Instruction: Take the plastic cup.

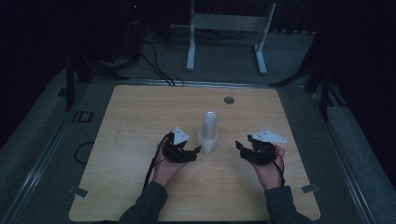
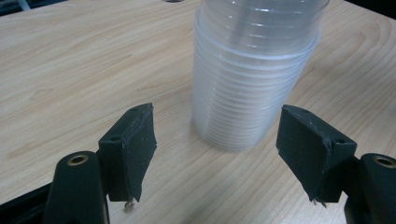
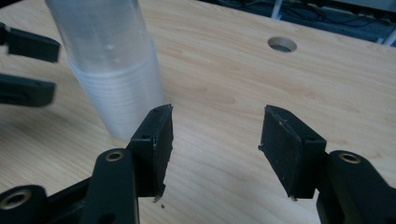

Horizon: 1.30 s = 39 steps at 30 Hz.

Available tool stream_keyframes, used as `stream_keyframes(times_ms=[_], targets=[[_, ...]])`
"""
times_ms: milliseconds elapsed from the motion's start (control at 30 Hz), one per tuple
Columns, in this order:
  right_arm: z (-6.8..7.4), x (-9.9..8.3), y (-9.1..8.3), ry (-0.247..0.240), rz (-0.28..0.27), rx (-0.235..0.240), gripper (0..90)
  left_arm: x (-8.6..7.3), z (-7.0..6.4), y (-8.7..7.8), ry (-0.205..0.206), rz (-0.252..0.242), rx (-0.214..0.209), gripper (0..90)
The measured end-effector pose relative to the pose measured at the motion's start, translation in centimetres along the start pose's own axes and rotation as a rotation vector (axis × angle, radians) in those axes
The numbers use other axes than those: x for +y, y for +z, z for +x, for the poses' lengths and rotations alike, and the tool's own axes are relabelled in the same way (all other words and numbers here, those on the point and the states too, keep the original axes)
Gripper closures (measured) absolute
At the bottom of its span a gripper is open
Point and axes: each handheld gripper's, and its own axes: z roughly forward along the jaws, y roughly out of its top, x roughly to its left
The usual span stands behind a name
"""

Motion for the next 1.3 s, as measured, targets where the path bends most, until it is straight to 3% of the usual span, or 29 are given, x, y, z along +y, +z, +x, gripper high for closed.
stream_keyframes(times_ms=[567,800,1300], targets=[[2.1,3.0,0.9,-0.045,-0.041,0.053,43.2,1.3,-0.9,1.2,0.028,-0.024,-0.026,22.9],[2.7,3.8,1.4,-0.056,-0.046,0.070,43.0,1.6,-1.1,2.0,0.004,-0.035,-0.044,18.3],[3.0,4.7,1.8,-0.054,-0.057,0.100,38.0,2.1,-1.6,3.3,-0.016,-0.074,-0.041,17.7]])
